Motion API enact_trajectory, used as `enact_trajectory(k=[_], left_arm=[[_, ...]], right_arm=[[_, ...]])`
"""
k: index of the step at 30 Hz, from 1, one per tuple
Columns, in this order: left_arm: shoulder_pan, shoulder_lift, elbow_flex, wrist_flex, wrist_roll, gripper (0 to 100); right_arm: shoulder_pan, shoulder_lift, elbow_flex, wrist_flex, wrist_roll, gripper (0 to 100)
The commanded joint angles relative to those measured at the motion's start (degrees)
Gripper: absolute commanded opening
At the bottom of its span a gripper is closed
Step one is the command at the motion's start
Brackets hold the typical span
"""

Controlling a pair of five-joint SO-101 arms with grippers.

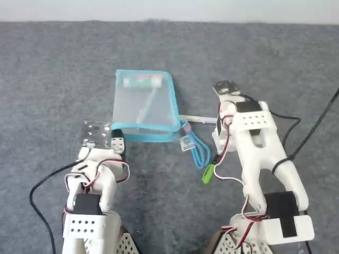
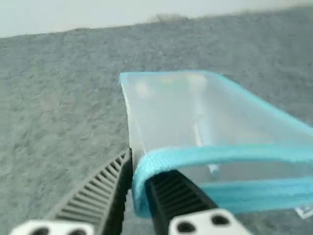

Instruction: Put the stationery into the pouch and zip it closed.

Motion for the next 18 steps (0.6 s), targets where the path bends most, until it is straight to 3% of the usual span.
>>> enact_trajectory(k=[1, 8, 14, 18], left_arm=[[-3.43, 0.18, -3.91, -1.41, 0.97, 1], [-1.67, -0.09, -3.56, -1.41, 0.09, 1], [-1.58, -0.09, -3.38, -1.41, -0.09, 1], [-1.58, -0.09, -3.38, -1.41, -0.09, 1]], right_arm=[[-0.4, -0.22, 2.11, -4.35, -3.34, 18.4], [-5.76, -0.22, 5.19, -7.16, -6.24, 18.4], [-7.16, -0.22, 6.07, -7.6, -16.88, 18.4], [-8.13, 0.66, 6.86, -8.22, -18.2, 18.4]])
